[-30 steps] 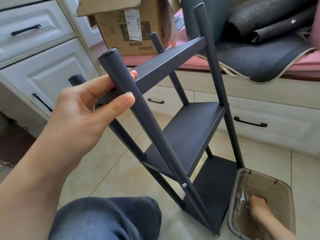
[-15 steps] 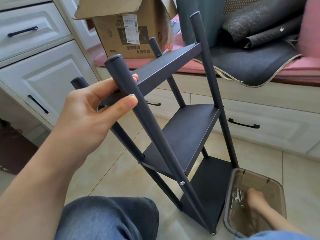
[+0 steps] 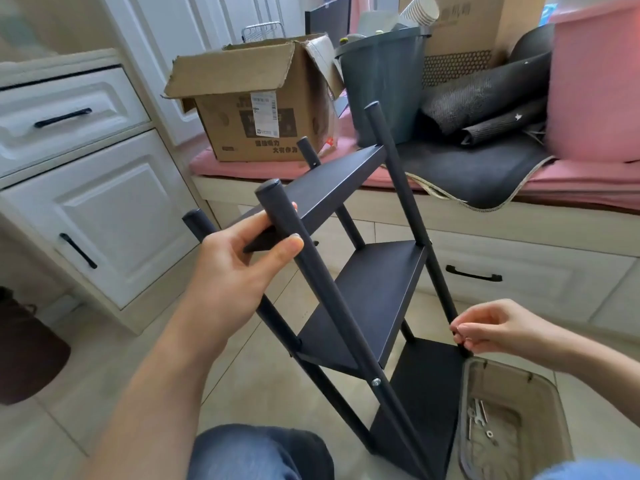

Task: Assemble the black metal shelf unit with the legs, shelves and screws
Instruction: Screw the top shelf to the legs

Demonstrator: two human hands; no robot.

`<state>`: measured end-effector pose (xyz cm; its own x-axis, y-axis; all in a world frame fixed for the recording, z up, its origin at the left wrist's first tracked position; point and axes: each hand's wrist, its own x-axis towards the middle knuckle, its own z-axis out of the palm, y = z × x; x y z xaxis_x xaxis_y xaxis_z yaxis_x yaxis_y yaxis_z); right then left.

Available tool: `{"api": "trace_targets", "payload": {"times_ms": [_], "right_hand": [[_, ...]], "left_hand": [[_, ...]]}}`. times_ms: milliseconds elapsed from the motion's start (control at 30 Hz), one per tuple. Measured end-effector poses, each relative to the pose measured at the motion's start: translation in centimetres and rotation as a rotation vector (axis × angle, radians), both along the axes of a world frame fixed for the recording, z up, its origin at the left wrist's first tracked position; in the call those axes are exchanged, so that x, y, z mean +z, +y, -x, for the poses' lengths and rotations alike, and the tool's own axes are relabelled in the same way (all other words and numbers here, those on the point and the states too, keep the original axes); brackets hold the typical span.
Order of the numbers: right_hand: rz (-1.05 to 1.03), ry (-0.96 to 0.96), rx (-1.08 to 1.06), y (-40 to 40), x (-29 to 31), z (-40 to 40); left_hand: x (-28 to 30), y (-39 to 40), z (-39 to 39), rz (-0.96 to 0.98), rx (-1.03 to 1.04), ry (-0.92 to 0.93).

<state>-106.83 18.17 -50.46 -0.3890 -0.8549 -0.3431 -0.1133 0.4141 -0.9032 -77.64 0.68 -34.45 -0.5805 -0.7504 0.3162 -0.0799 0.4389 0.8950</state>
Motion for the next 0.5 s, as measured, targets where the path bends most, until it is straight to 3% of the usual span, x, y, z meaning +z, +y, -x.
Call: {"api": "trace_targets", "payload": {"times_ms": [233, 500], "right_hand": [[0.151, -0.030, 0.070, -6.0, 8.6, -4.7], [0.261, -0.018, 0.029, -16.4, 9.1, -10.7]], "left_hand": [[-0.5, -2.6, -1.2, -0.039, 0.010, 0.017], [-2.4, -7.9, -4.0, -0.100, 0.046, 0.070]]}}
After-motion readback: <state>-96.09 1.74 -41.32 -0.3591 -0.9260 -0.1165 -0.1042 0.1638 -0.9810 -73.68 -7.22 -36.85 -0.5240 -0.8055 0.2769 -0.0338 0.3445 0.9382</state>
